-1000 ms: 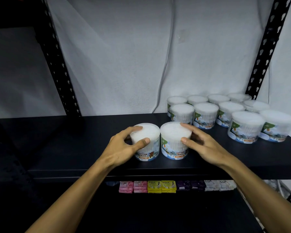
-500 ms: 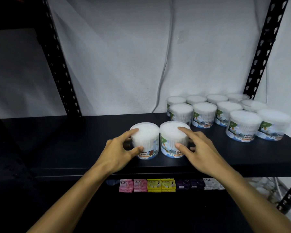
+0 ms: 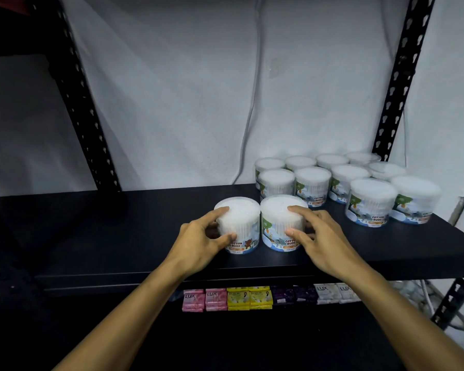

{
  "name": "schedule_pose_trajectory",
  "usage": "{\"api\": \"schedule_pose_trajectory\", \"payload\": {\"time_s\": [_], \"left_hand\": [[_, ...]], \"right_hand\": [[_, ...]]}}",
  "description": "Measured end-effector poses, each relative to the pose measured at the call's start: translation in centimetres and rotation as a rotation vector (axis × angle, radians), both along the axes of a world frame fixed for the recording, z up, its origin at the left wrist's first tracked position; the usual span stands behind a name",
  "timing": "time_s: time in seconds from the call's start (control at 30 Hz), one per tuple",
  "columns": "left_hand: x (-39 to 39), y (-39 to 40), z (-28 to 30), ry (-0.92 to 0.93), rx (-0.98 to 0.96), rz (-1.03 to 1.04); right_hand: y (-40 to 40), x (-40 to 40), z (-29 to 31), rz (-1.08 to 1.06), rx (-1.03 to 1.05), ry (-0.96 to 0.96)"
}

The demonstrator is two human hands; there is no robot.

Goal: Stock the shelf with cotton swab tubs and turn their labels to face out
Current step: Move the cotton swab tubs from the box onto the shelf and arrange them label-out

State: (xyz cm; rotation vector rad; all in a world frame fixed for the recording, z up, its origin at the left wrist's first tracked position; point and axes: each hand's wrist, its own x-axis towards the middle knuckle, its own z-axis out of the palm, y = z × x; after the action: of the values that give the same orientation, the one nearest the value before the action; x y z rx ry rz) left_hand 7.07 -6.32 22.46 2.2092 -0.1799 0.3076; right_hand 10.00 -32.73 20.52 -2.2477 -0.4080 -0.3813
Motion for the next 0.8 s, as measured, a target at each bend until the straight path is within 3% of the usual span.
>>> {"api": "schedule_pose_trajectory", "payload": {"time_s": [0.8], "left_hand": [[6.3,-9.6,-0.4,-0.003,0.035,-0.005]], "right_hand": [[-7.6,4.2,1.9,-0.180,-0.144,0.011]]}}
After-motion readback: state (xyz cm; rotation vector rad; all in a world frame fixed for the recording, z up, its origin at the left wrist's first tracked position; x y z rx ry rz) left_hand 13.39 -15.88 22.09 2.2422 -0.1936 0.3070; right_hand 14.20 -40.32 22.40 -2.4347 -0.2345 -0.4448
